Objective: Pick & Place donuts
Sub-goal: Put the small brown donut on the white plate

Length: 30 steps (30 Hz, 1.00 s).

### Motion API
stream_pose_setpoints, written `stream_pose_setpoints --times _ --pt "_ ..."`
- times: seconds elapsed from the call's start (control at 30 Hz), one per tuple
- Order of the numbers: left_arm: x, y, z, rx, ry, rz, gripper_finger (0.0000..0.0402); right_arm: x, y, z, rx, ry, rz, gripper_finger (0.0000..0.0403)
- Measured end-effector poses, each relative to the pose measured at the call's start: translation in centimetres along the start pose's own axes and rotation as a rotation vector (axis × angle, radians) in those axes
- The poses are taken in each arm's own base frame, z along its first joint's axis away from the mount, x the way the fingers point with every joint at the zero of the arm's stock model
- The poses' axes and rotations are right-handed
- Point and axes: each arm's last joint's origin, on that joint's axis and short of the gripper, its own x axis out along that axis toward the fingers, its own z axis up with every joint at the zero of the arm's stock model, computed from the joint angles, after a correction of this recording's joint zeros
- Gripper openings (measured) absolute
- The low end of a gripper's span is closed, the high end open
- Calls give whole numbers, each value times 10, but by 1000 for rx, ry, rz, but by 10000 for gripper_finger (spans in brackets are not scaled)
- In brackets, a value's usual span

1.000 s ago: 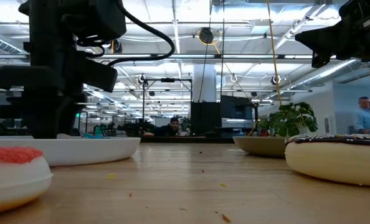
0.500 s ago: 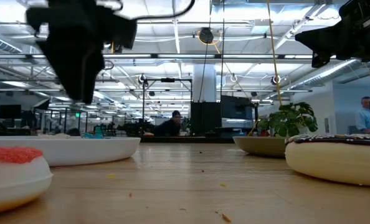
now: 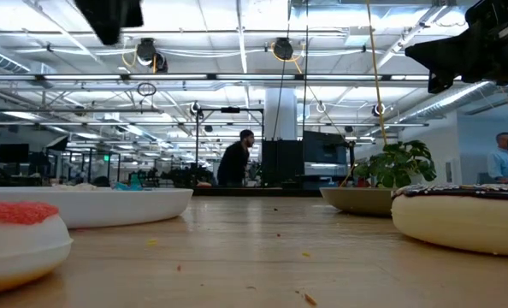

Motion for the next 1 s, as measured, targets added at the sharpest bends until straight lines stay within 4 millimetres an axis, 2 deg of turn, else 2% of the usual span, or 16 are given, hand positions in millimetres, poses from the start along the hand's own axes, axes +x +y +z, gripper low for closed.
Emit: stream_pose_setpoints --times 0.13,0.2,0.37,0.57,1.0 --pt "0 -13 -7 56 -4 -46 23 0 0 0 0 0 0 0" --pt "-1 -19 -11 97 -12 -62 9 0 0 0 3 0 0 0" --pt "-2 -29 -19 176 -37 -54 18 0 0 0 4 0 0 0" --pt "-4 -44 -18 148 -242 -7 19 0 0 0 4 0 0 0" --pt "-6 -54 -18 160 -286 -77 19 0 0 0 4 0 1 0"
